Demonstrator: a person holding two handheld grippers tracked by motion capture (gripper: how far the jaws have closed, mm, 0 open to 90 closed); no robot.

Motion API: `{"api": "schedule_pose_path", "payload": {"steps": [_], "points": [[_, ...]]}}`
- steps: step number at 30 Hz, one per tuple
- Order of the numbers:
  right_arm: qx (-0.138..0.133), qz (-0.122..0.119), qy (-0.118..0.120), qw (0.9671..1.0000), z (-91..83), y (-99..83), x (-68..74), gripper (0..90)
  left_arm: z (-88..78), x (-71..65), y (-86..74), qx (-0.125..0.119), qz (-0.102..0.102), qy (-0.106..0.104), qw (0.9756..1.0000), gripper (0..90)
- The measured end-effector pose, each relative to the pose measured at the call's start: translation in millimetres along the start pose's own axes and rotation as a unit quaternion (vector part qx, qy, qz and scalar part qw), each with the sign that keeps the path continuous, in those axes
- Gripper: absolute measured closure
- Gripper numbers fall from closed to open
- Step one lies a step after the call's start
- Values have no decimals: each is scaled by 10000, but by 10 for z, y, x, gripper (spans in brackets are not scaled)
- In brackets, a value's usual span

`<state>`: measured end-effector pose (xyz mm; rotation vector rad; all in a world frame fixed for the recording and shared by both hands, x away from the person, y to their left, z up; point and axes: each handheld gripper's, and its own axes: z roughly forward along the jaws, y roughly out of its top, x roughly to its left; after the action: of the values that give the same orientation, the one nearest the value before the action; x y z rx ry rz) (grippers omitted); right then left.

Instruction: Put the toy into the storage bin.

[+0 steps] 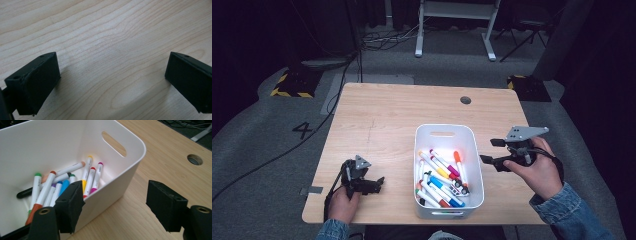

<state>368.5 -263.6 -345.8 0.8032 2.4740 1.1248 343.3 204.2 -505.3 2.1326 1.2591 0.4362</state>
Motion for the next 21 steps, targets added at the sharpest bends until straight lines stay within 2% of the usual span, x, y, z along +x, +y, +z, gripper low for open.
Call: {"api": "schedule_pose_path", "payload": {"steps": [7, 8, 13, 14, 21], "points": [[-6, 362, -198, 9991, -24, -193, -192, 304, -1, 3, 0, -7, 7, 12, 10000, 0], [17, 351, -237, 9991, -30, -227, -232, 304, -1, 1, -1, 0, 1, -1, 10000, 0], [-18, 621, -396, 9973, -49, -389, -372, 304, -1, 1, -1, 0, 2, 0, 10000, 0], [-7, 596, -423, 9973, -54, -425, -405, 304, 0, 1, -1, -1, 1, 0, 10000, 0], [87, 840, -550, 9949, -59, -658, -555, 304, -1, 1, -1, 0, 1, 1, 10000, 0]]}}
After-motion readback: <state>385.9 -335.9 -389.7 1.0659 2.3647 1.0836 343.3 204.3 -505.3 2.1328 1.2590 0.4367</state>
